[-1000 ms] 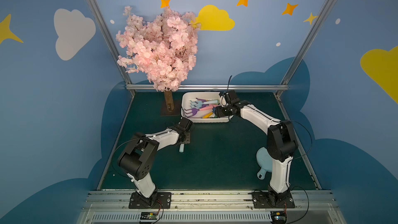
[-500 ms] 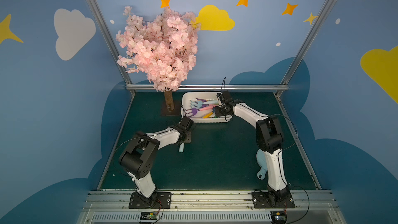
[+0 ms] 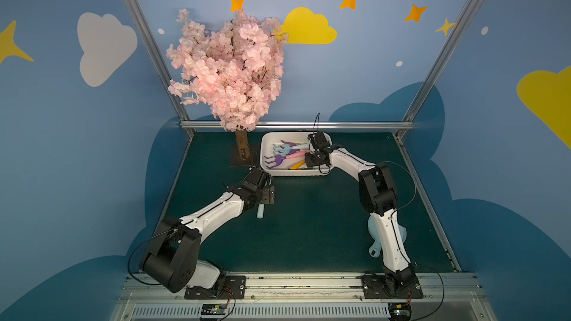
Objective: Take the hand rake out of the storage box
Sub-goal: Pick up the rake from the storage box.
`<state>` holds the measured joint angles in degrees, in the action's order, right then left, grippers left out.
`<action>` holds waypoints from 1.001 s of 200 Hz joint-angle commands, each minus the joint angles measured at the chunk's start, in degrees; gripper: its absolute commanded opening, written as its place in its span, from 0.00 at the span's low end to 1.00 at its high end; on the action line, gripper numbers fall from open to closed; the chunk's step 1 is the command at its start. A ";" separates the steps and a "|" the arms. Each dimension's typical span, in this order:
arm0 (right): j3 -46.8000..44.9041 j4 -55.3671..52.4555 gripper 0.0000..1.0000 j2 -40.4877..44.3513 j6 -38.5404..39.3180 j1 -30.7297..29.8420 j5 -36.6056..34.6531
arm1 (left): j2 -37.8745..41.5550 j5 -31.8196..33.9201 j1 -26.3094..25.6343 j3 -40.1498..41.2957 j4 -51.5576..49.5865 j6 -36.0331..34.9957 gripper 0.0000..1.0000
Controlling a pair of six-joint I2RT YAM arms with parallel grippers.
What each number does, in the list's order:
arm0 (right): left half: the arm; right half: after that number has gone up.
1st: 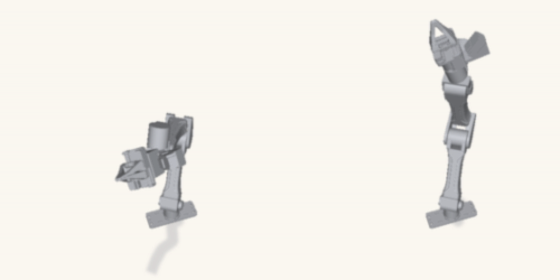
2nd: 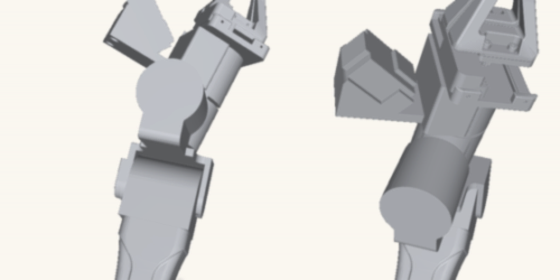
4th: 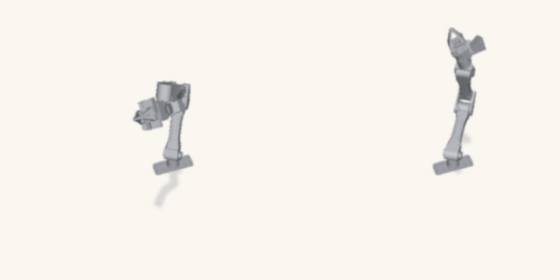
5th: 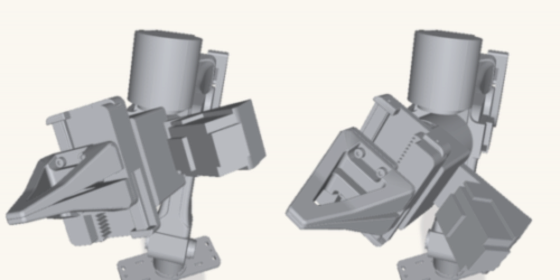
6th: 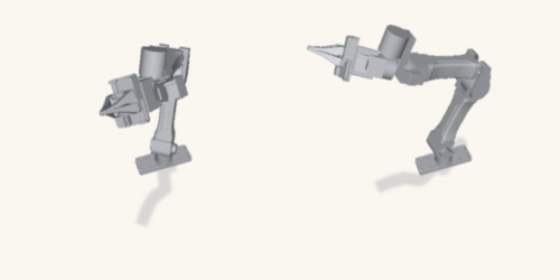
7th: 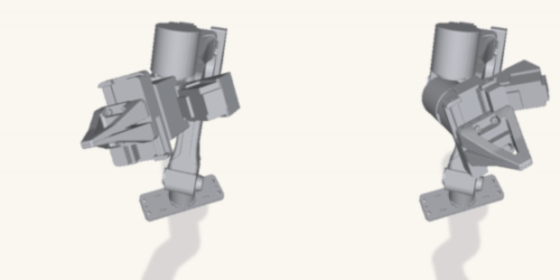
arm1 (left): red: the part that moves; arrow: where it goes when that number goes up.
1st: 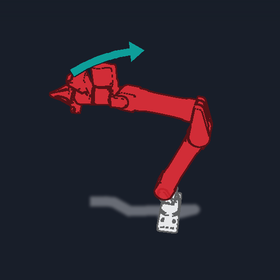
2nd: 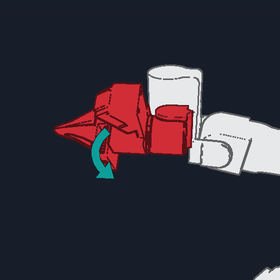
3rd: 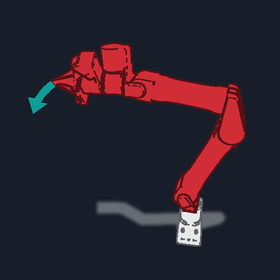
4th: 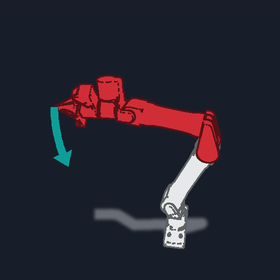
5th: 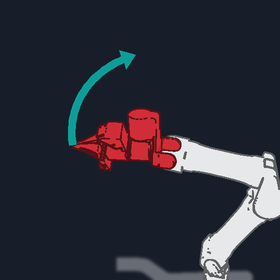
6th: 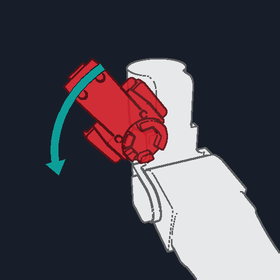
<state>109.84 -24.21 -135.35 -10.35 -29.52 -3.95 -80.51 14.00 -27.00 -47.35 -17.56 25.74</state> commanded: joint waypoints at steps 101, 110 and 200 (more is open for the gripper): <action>0.22 -0.11 0.00 7.62 5.40 0.29 -4.66 | 11.18 -1.04 0.55 4.84 2.05 -2.71 1.00; -0.02 -0.05 0.00 8.52 5.67 0.42 -4.69 | 10.84 -1.16 0.65 4.68 1.93 -2.56 1.00; -3.71 0.59 0.00 17.49 9.04 1.27 -5.92 | 9.58 -1.61 0.55 3.09 1.33 -3.12 1.00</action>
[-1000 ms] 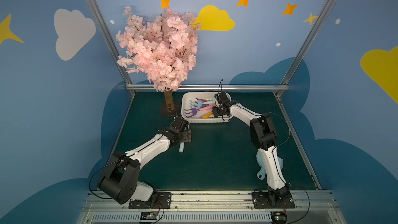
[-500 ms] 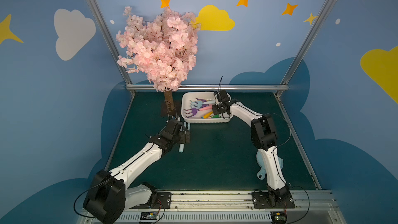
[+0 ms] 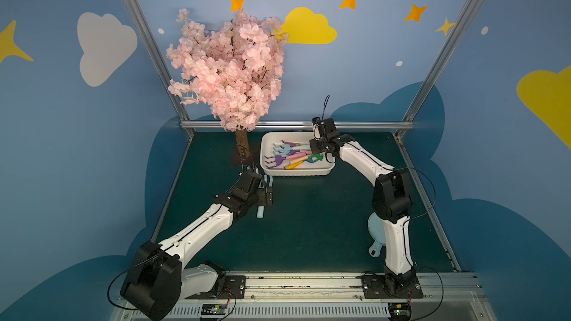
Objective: Take the hand rake out of the storage box
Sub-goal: Pick up the rake from the storage box, then place the rake at the center of the board.
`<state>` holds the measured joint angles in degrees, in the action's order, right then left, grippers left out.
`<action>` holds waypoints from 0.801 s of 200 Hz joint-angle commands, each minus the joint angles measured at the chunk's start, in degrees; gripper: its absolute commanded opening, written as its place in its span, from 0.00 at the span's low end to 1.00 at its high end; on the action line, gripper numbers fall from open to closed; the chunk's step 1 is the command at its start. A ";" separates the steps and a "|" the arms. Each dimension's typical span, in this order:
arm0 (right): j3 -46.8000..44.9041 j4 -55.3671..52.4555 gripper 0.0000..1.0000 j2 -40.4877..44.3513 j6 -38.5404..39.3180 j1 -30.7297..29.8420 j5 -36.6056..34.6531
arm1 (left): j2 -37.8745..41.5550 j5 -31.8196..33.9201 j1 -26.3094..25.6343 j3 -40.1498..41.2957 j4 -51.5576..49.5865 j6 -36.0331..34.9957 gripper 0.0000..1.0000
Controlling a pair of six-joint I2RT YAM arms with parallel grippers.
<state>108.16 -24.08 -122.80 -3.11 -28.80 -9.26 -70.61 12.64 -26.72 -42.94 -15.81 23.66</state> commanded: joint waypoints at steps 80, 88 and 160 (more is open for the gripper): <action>-35.88 18.52 0.00 23.85 14.97 -0.77 30.14 | 0.93 -7.20 0.31 -1.71 2.44 -3.89 1.00; -37.69 19.64 0.00 23.86 14.87 -1.18 31.01 | 0.90 -7.99 0.40 -1.92 2.03 -3.96 1.00; -40.60 18.95 0.00 16.71 17.12 -5.99 27.78 | 0.90 -14.75 -0.20 -0.59 3.90 -6.92 1.00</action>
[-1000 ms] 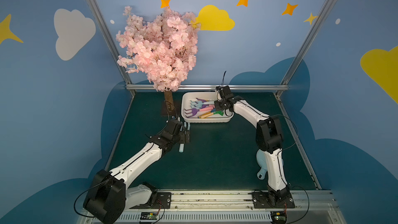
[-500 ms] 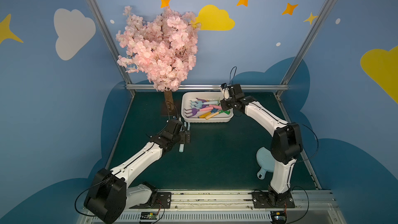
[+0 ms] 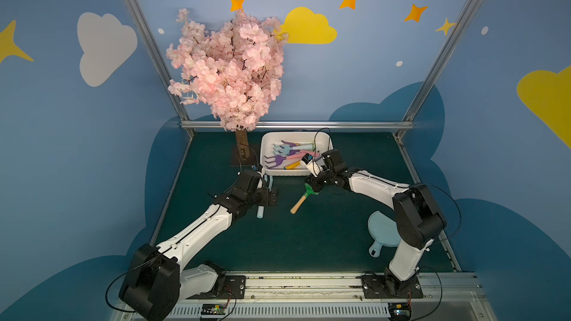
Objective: Take the hand rake out of the storage box
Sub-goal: Place the rake at the center of the board.
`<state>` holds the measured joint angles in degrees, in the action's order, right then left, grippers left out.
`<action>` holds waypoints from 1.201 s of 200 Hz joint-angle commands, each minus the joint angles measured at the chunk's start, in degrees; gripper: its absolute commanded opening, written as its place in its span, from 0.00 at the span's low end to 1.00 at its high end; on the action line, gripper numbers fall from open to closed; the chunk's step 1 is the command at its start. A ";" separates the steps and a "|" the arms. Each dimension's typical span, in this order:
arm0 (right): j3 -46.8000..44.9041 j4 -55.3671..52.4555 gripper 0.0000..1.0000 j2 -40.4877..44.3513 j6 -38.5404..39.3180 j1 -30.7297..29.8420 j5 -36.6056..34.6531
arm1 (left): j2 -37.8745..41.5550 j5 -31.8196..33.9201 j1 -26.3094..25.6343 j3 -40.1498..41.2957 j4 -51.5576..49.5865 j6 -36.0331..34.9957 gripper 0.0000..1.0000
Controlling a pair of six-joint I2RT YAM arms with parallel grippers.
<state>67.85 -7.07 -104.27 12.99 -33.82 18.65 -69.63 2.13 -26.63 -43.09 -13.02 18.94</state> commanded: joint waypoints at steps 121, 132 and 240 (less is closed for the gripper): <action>5.45 -6.18 0.35 -7.92 1.52 -3.27 -8.94 | -10.14 -4.33 -6.03 -4.56 -0.43 -4.44 1.00; 4.85 -6.19 0.45 -6.29 1.08 -3.18 -9.95 | -10.53 -4.16 -6.57 -4.68 -0.61 -4.45 1.00; -10.04 -4.98 0.84 11.78 -18.51 3.25 -19.51 | -23.20 0.40 -17.29 -11.91 -1.24 -5.14 0.82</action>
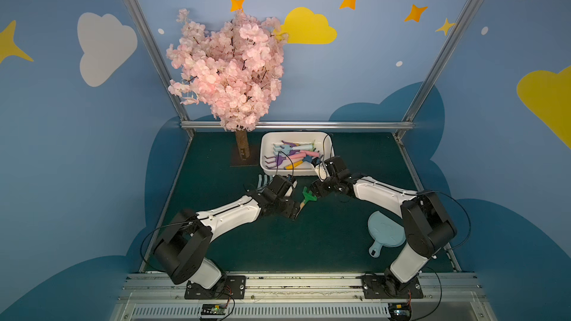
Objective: Take the hand rake out of the storage box
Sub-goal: Place the rake at the center of the board.
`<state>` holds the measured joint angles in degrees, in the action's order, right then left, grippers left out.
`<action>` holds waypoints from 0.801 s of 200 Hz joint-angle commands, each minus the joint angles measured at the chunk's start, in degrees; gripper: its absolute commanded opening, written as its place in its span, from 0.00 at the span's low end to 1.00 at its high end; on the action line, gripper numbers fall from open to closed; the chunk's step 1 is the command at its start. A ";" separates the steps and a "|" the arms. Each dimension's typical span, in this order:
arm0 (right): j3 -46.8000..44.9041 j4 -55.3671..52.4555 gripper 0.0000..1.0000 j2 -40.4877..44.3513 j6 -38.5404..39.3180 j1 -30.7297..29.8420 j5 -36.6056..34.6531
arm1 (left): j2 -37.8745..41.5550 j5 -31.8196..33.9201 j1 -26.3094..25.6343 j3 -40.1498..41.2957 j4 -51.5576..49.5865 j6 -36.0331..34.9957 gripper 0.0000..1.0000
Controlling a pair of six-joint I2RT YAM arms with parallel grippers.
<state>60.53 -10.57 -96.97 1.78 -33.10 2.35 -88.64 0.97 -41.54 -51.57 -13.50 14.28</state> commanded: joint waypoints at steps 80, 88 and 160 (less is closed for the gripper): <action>-12.33 -0.60 0.90 17.43 -12.77 10.72 -4.57 | -19.49 9.90 -4.48 -13.56 -8.65 2.79 0.39; -12.50 -0.55 0.90 17.59 -12.73 10.86 -4.55 | -19.67 10.54 -4.55 -13.69 -9.12 3.08 0.33; -13.95 1.93 0.90 17.05 -12.96 11.22 -5.94 | -13.07 18.34 0.94 -11.28 -16.87 14.23 0.12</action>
<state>47.31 -10.33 -80.20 -10.52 -22.11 -2.61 -104.92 16.12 -43.24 -63.55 -26.17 23.20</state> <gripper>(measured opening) 0.902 0.174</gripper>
